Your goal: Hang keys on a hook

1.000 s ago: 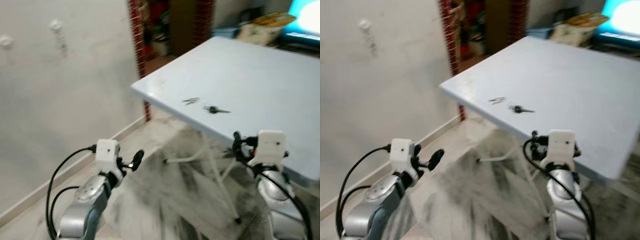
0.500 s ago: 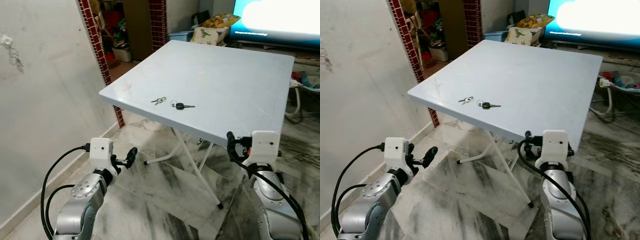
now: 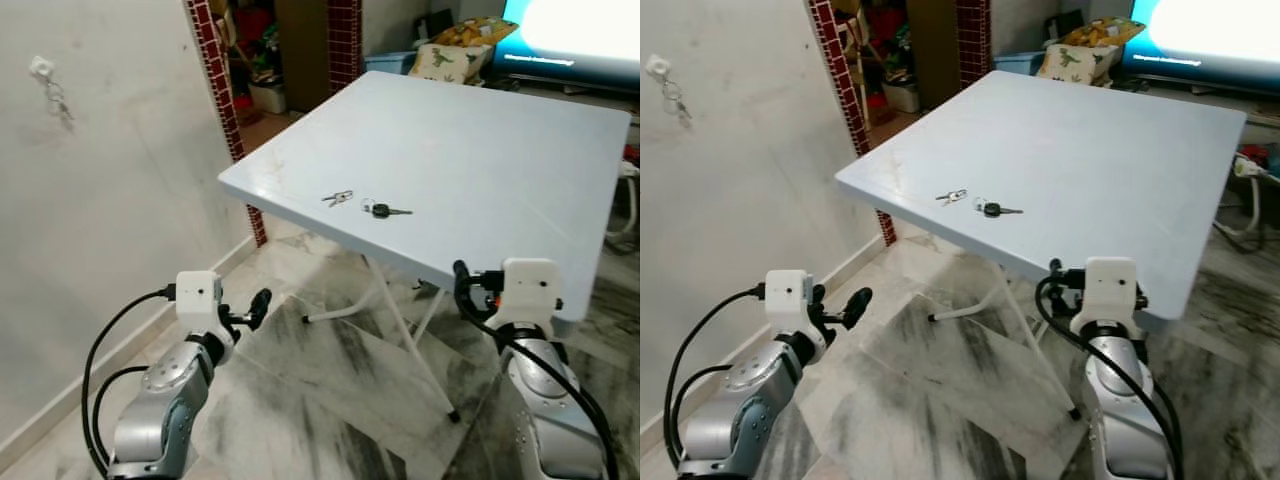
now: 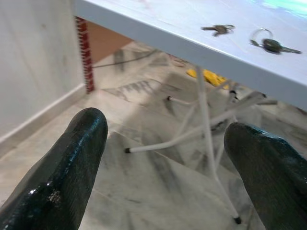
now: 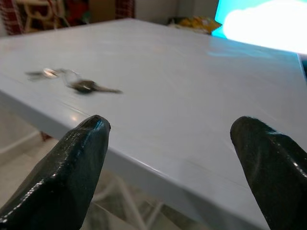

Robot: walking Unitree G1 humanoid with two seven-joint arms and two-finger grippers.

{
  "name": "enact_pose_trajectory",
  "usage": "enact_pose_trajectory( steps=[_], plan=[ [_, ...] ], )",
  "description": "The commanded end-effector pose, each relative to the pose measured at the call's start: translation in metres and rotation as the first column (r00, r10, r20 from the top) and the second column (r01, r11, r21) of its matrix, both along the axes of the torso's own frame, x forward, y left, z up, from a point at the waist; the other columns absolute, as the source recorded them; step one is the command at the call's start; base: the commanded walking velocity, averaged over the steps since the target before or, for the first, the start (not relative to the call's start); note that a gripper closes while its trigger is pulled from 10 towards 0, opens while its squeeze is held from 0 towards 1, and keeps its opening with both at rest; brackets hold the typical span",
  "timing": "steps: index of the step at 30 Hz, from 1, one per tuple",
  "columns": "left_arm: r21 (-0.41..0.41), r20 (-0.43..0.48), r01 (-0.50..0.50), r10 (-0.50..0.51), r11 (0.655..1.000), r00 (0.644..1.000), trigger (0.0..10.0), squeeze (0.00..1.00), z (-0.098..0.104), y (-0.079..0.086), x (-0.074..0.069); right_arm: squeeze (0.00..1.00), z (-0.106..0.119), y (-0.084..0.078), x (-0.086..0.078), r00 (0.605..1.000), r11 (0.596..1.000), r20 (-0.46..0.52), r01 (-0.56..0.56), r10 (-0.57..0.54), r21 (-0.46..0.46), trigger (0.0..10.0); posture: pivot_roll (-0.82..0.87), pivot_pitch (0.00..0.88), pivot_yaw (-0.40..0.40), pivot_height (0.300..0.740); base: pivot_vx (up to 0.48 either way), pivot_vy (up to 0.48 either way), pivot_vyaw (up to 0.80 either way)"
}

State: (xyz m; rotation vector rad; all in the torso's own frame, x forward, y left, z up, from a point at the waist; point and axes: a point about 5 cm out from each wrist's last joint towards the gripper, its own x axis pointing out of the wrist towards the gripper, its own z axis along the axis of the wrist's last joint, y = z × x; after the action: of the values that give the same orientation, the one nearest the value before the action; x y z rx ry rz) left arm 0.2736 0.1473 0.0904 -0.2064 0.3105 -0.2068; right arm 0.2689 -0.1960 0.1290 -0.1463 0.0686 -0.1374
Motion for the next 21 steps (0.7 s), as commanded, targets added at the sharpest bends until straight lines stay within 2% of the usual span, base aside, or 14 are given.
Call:
enact_pose_trajectory(
  steps=[1,15,18,21],
  plan=[
    [0.026,-0.011,-0.029,0.029,0.999,1.000,10.0,0.00,-0.0018,0.0098,0.0004,0.00,0.0011,0.0100,0.0017,1.000,0.999,0.002,-0.029,0.029,0.026,10.0,-0.08,0.000,0.120,0.740,0.000,0.424,0.00],
    [0.023,-0.013,-0.006,0.006,1.000,1.000,10.0,0.00,-0.0003,0.0051,0.0029,0.00,0.0010,0.0132,0.0016,1.000,0.999,-0.002,-0.031,0.031,0.021,10.0,-0.08,0.000,0.127,0.740,0.000,0.388,0.00],
    [0.023,-0.009,-0.003,0.003,1.000,1.000,10.0,0.00,0.0004,0.0040,0.0037,0.00,-0.0003,0.0120,0.0020,1.000,1.000,-0.015,-0.016,0.016,0.010,10.0,-0.08,0.000,0.127,0.740,0.000,0.000,0.00],
    [0.064,0.012,0.017,-0.018,0.998,1.000,10.0,0.00,0.0023,0.0009,0.0050,0.00,-0.0045,0.0113,0.0027,0.998,1.000,-0.052,-0.018,0.018,-0.010,10.0,-0.08,0.000,0.125,0.740,0.000,0.000,0.00]
  ],
)
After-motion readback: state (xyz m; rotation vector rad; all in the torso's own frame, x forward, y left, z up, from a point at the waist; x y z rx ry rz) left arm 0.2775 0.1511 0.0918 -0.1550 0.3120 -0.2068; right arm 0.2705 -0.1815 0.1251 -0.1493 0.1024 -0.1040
